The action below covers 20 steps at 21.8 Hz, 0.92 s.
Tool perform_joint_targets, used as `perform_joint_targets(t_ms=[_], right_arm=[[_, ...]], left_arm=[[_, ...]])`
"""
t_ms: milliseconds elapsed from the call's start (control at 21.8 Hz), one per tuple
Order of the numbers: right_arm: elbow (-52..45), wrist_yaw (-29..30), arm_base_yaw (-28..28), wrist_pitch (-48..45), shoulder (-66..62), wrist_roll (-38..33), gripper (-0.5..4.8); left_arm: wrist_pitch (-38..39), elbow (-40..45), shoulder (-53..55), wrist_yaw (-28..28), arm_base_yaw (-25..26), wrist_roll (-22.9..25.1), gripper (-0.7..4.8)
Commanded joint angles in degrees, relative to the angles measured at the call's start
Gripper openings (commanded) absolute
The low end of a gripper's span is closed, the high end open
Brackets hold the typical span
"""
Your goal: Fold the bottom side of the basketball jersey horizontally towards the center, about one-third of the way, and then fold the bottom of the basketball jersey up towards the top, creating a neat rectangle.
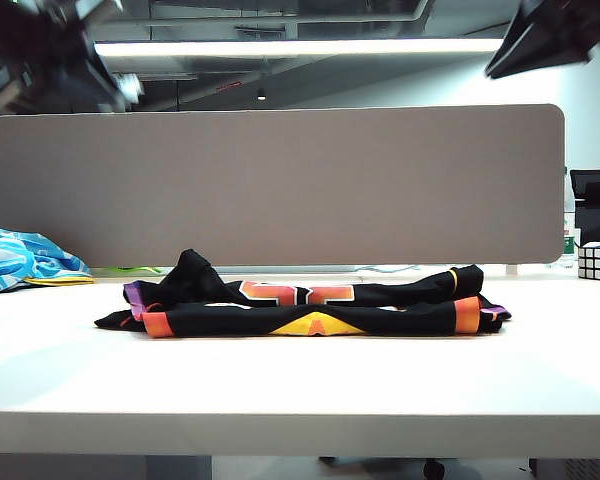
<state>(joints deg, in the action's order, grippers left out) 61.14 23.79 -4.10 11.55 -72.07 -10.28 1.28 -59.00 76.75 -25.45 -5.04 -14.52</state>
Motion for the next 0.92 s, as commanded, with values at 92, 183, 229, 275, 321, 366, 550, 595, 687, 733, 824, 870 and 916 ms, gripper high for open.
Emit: perform_joint_targets(t_ms=[92,183,229,275,321,366,550,595,687,733,824,870,916], right_arm=[[-10.45,-2.01,-0.04,0.57,15.17,0.74,0.38],[-16.46,-2.38,-0.07,0.7,23.37,1.6,0.38],[-18.82,-2.86,-0.07,0.72,26.49,1.57,0.38],[-21.11,-3.32,-0.04,0.76,29.48,1.6,0.38],[-22.95,-3.74,-0.04,1.03,32.0,1.6,0.38],[-25.09,-4.04,-0.07,1.55,35.08,1.55,0.38],[-31.98,-4.68,-0.09,3.89,46.27,1.2,0.38],[-33.79,-5.42,-0.09,4.11,49.27,1.2,0.38],[-36.54,-7.67,-0.09,4.44,54.42,1.14,0.38],[-38.1,-9.33,-0.09,4.61,57.53,1.05,0.38],[-40.46,-11.58,-0.09,4.94,62.31,0.94,0.38],[-43.1,-14.23,-0.09,4.98,67.49,0.66,0.38],[-45.05,-16.55,-0.09,4.85,70.84,0.68,0.38]], left_arm=[[0.22,11.39,-17.29,0.52,0.13,1.22,-0.06],[1.66,18.12,-27.89,3.69,0.13,1.25,-0.06],[2.54,20.41,-31.74,4.48,0.11,1.22,-0.06],[3.17,22.29,-34.84,5.09,0.11,1.2,-0.06],[3.63,24.22,-37.94,5.35,0.11,1.18,-0.06],[4.13,26.67,-41.72,5.73,0.11,1.14,-0.06],[6.43,34.6,-55.49,7.89,0.11,0.02,-0.06],[6.67,36.7,-59.25,7.89,0.11,-0.98,-0.06],[7.15,39.67,-64.67,7.85,0.11,-2.51,-0.06],[7.91,41.24,-67.95,7.87,0.11,-3.32,-0.06],[9.57,43.5,-73.4,7.91,0.13,-3.5,-0.06],[9.97,45.18,-76.96,8.74,0.11,-3.48,-0.06],[10.21,45.72,-76.59,8.57,0.15,-3.37,-0.06]])
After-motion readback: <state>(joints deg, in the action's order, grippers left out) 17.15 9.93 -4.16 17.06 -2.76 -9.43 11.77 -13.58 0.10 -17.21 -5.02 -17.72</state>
